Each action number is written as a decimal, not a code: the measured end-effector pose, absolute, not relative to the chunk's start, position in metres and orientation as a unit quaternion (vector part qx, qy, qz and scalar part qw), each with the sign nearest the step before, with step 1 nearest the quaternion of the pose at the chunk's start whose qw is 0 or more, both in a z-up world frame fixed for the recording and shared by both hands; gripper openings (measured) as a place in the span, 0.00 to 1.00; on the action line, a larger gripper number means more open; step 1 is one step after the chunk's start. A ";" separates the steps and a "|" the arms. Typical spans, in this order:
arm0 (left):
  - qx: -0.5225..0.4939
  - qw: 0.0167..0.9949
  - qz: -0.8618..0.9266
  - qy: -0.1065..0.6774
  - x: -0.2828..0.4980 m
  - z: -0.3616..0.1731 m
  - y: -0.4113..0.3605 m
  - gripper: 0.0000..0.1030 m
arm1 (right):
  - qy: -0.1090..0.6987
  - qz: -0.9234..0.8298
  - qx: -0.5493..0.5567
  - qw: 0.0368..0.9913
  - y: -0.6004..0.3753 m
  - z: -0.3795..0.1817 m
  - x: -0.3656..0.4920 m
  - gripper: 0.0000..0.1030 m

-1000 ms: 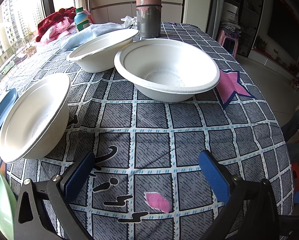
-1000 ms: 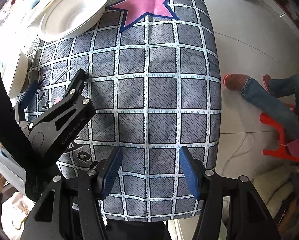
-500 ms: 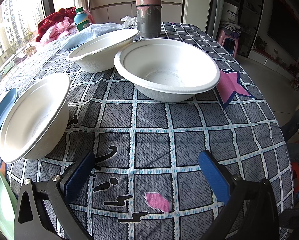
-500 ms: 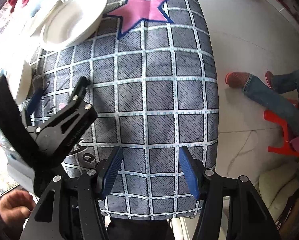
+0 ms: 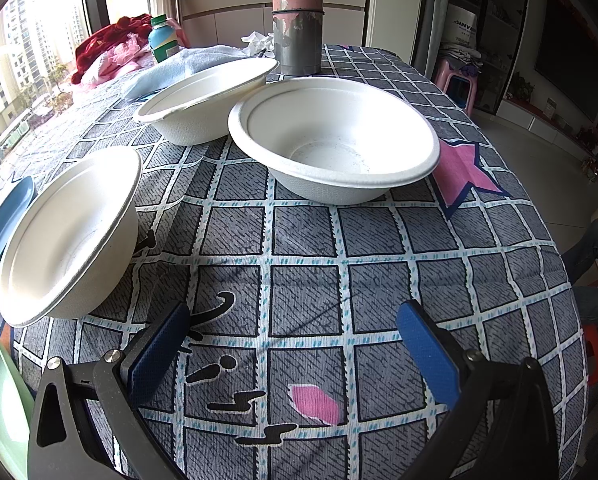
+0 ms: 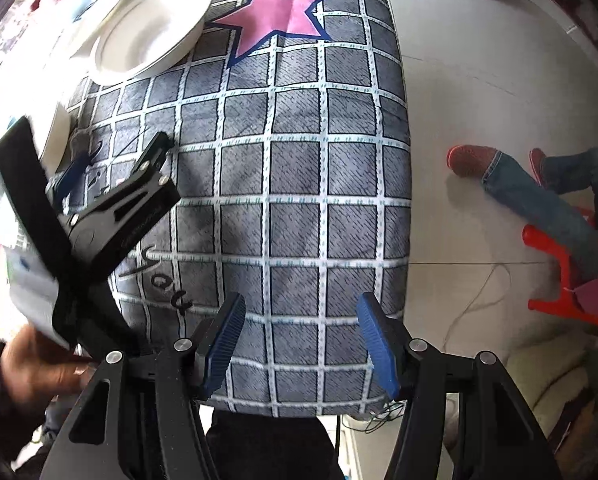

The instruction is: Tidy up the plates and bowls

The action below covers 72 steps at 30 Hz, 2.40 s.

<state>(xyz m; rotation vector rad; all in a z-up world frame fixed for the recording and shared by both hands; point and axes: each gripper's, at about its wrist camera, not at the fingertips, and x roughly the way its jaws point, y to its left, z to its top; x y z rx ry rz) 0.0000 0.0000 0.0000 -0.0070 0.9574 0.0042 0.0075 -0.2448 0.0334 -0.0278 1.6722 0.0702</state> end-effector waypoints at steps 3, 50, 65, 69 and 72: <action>-0.003 0.888 0.002 0.461 0.000 0.000 0.000 1.00 | 0.739 0.041 -0.026 0.673 -0.247 0.037 -0.005 0.58; 0.076 0.736 0.000 0.673 -0.035 0.068 0.118 1.00 | 0.735 0.108 -0.090 0.663 -0.139 -0.028 0.012 0.96; 0.037 0.740 0.010 0.671 -0.048 0.073 0.192 1.00 | 0.763 0.092 -0.119 0.629 -0.086 -0.036 0.001 0.96; 0.024 0.740 0.011 0.672 -0.052 0.075 0.209 1.00 | 0.759 0.098 -0.138 0.628 -0.071 -0.031 -0.004 0.97; 0.007 0.735 0.007 0.678 -0.052 0.073 0.224 1.00 | 0.758 0.107 -0.146 0.626 -0.055 -0.026 -0.008 0.97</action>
